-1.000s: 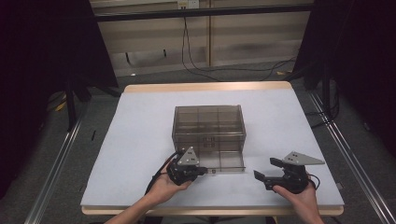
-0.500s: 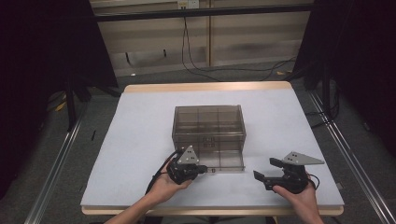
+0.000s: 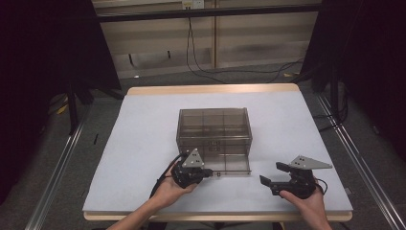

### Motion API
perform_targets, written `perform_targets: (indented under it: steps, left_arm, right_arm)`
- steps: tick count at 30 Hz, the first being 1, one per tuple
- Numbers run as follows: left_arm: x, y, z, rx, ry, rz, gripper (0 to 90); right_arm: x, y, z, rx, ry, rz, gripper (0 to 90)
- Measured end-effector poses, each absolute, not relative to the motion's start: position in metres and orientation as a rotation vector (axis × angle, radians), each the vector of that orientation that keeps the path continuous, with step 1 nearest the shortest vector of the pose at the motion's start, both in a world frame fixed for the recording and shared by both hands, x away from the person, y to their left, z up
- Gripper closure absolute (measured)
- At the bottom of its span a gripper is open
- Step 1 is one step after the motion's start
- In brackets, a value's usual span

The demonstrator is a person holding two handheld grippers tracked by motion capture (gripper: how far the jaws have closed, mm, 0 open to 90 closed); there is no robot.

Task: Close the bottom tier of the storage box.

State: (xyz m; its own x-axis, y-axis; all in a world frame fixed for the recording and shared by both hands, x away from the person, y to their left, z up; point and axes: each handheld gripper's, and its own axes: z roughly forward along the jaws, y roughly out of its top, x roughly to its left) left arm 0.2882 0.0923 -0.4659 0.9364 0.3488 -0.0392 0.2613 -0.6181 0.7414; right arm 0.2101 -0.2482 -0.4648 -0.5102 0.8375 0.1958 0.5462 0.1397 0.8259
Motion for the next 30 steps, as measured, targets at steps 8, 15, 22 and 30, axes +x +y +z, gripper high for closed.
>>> perform_targets:
  steps: [8, 15, 22, 30]
  left_arm:
    - [0.2885, 0.0922, -0.4655, 2.276, 0.427, 0.139, 90.0]
    - [0.2903, 0.0914, -0.4668, 2.260, 0.425, 0.138, 90.0]
    - [0.2909, 0.0907, -0.4671, 2.258, 0.431, 0.146, 90.0]
    - [0.2935, 0.0921, -0.4682, 2.267, 0.446, 0.154, 90.0]
  right_arm:
    - [0.2102, -0.2474, -0.4647, 1.333, 2.115, 1.311, 15.8]
    - [0.2101, -0.2476, -0.4648, 1.335, 2.118, 1.310, 15.8]
    - [0.2104, -0.2471, -0.4649, 1.335, 2.118, 1.310, 15.8]
    - [0.2101, -0.2476, -0.4647, 1.333, 2.118, 1.311, 15.8]
